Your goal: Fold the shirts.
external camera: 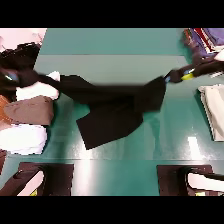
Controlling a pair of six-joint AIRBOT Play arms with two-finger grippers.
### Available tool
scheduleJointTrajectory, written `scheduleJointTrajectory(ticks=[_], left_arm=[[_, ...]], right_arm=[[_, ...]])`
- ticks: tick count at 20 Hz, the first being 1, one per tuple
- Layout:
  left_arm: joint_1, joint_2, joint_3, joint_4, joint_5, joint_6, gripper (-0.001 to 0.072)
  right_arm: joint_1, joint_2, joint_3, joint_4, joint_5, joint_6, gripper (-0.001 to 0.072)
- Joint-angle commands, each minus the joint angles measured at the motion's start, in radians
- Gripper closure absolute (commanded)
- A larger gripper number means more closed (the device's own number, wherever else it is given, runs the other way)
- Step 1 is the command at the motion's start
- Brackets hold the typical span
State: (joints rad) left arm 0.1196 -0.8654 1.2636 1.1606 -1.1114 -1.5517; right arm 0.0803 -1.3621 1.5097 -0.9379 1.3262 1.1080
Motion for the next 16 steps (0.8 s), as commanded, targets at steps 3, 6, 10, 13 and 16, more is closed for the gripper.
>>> scheduleJointTrajectory(ticks=[3,6,10,13,16], left_arm=[[0.000,0.074,0.539,0.021,-0.011,-0.001,0.0684],[0.000,0.077,0.773,0.021,-0.003,-0.010,0.0684],[0.000,0.080,0.890,-0.001,0.019,-0.048,0.0685],[0.000,0.080,0.888,-0.077,0.021,-0.047,0.0685],[0.000,0.080,0.888,-0.111,0.010,-0.045,0.0684]], right_arm=[[-0.108,0.286,0.283,-0.005,-0.075,0.045,0.0698],[-0.146,0.396,0.400,-0.006,-0.110,0.049,0.0698],[-0.235,0.502,0.481,-0.006,-0.119,0.093,0.0698],[-0.326,0.555,0.489,-0.006,-0.118,0.126,0.0699],[-0.391,0.565,0.489,-0.004,-0.095,0.176,0.0699]])
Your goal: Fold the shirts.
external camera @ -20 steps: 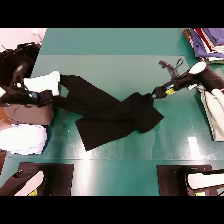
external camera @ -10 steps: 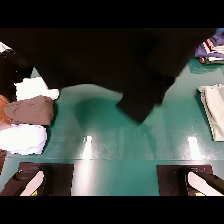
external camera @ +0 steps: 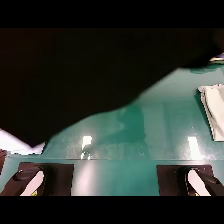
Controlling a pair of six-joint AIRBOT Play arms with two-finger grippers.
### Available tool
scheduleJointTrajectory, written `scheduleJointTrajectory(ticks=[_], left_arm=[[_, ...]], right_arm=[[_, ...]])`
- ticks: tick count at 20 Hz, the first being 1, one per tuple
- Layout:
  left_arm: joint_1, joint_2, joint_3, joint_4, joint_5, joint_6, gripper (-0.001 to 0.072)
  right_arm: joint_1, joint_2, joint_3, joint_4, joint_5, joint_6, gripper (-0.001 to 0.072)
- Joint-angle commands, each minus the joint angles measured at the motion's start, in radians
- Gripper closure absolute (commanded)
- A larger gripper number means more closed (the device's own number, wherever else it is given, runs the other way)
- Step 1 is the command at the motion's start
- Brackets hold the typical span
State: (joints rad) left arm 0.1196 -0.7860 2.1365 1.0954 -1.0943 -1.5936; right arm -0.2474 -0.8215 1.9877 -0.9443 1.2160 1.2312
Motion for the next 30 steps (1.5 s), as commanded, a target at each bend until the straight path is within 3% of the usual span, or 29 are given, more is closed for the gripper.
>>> scheduleJointTrajectory(ticks=[1,7,11,14,18,19,20,21,23,26,30], left_arm=[[0.001,-0.002,0.008,-0.036,-0.027,-0.003,0.0684],[0.000,-0.056,-0.444,-0.022,-0.145,-0.002,0.0684],[0.000,-0.179,-0.840,-0.031,-0.085,0.045,0.0684],[0.000,-0.343,-0.997,-0.033,0.092,0.069,0.0684],[0.000,-0.557,-0.985,-0.129,0.261,0.177,0.0683],[0.001,-0.583,-0.973,-0.144,0.274,0.180,0.0675],[0.001,-0.595,-0.956,-0.145,0.271,0.179,0.0403],[0.006,-0.593,-0.943,-0.145,0.256,0.180,0.0134],[0.038,-0.576,-0.896,-0.106,0.115,0.180,0.0118],[0.064,-0.481,-0.931,0.092,-0.063,0.169,0.0119],[0.061,-0.261,-1.217,0.139,-0.101,0.123,0.0118]], right_arm=[[-0.070,0.015,0.011,0.002,0.031,0.064,0.0699],[0.113,-0.258,0.011,-0.012,0.285,0.213,0.0700],[0.320,-0.583,0.011,-0.240,0.460,0.265,0.0700],[0.399,-0.811,-0.005,-0.286,0.391,0.264,0.0699],[0.416,-1.001,-0.013,-0.262,0.190,0.264,0.0693],[0.406,-1.020,-0.013,-0.231,0.168,0.264,0.0531],[0.393,-1.027,-0.013,-0.192,0.163,0.264,0.0256],[0.374,-1.023,-0.013,-0.155,0.172,0.263,0.0232],[0.327,-0.987,-0.013,-0.151,0.227,0.245,0.0236],[0.241,-0.894,-0.034,-0.150,0.332,0.217,0.0271],[0.152,-0.681,-0.296,-0.150,0.312,0.206,0.0271]])
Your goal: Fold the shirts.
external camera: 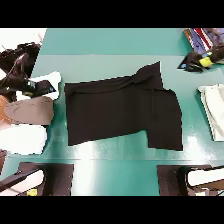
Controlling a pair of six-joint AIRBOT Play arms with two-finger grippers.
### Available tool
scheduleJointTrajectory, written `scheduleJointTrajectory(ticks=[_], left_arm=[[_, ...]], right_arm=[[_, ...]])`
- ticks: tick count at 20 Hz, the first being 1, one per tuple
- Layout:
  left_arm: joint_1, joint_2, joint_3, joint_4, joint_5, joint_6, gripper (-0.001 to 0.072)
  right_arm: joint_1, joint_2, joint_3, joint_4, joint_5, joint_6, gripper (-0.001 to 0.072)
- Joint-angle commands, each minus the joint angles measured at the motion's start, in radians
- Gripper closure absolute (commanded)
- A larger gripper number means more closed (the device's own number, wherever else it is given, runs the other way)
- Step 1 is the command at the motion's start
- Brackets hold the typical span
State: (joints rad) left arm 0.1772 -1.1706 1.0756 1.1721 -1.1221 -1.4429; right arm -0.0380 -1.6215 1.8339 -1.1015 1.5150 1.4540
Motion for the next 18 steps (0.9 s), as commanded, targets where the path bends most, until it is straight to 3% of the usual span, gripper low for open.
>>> scheduleJointTrajectory(ticks=[1,3,10,18], left_arm=[[0.003,0.174,-0.242,0.037,-0.081,-0.027,0.0118],[0.003,0.266,-0.415,-0.008,-0.093,-0.034,0.0218],[0.003,0.338,-0.691,-0.122,-0.066,-0.033,0.0218],[0.003,0.338,-0.771,-0.238,-0.012,0.038,0.0219]], right_arm=[[-0.070,0.173,-0.222,0.008,-0.003,-0.024,0.0272],[-0.094,0.275,-0.378,0.008,-0.055,-0.024,0.0272],[-0.101,0.477,-0.665,0.009,-0.180,-0.024,0.0272],[-0.101,0.498,-0.681,0.010,-0.181,-0.023,0.0272]])
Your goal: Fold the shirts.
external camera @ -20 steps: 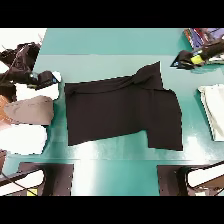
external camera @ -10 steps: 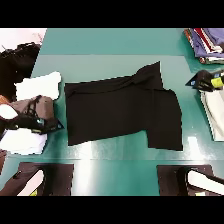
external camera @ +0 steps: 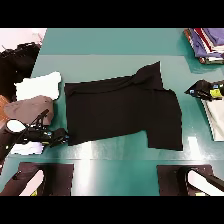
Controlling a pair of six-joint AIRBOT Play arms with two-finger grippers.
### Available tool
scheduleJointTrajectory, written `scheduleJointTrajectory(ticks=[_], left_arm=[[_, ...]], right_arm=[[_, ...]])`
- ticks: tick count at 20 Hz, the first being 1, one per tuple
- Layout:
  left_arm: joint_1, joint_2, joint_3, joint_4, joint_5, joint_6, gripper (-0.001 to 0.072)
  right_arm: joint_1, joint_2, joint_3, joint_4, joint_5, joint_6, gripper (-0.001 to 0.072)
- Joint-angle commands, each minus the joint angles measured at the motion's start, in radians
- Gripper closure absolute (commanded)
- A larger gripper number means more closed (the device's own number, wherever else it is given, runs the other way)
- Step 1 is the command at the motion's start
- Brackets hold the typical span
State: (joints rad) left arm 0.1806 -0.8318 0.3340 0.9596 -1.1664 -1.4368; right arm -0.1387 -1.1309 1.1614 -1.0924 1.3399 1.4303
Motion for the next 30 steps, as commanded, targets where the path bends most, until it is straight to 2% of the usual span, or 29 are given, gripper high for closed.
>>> scheduleJointTrajectory(ticks=[1,3,5,6,7,8,10,14,19,21,25,29,30], left_arm=[[0.000,0.000,-0.030,-0.026,0.032,0.032,0.0219],[0.000,0.000,-0.030,-0.029,0.039,0.032,0.0227],[0.000,0.000,-0.030,-0.054,0.059,0.050,0.0425],[0.000,0.000,-0.030,-0.066,0.059,0.063,0.0463],[0.000,0.000,-0.030,-0.079,0.055,0.091,0.0625],[0.000,0.000,-0.030,-0.092,0.054,0.111,0.0683],[0.000,0.000,-0.021,-0.108,0.055,0.110,0.0684],[0.000,0.000,0.116,-0.074,0.036,0.110,0.0685],[0.000,0.000,0.345,-0.069,0.037,0.101,0.0685],[0.000,0.000,0.383,-0.069,0.044,0.100,0.0685],[0.000,-0.001,0.385,-0.061,0.054,0.076,0.0684],[0.000,-0.001,0.385,-0.061,0.058,0.075,0.0684],[0.000,-0.001,0.385,-0.061,0.056,0.075,0.0685]], right_arm=[[0.000,0.007,-0.008,0.001,-0.006,0.001,0.0271],[0.000,0.007,-0.008,0.001,-0.008,0.001,0.0272],[0.000,0.007,-0.008,0.001,-0.010,0.001,0.0272],[0.000,0.007,-0.008,0.001,-0.010,0.001,0.0272],[0.000,0.007,-0.008,0.001,-0.009,0.001,0.0272],[0.000,0.007,-0.008,0.001,-0.009,0.001,0.0271],[0.000,0.007,-0.008,-0.011,-0.004,0.001,0.0272],[-0.007,0.002,-0.035,-0.162,0.042,0.001,0.0270],[-0.123,-0.036,-0.226,-0.155,-0.041,-0.025,0.0246],[-0.153,-0.105,-0.256,-0.126,-0.055,-0.036,0.0247],[-0.144,-0.244,-0.259,0.047,-0.139,-0.090,0.0254],[-0.064,-0.317,-0.257,0.053,-0.185,-0.090,0.0263],[-0.043,-0.327,-0.257,0.053,-0.190,-0.092,0.0303]])
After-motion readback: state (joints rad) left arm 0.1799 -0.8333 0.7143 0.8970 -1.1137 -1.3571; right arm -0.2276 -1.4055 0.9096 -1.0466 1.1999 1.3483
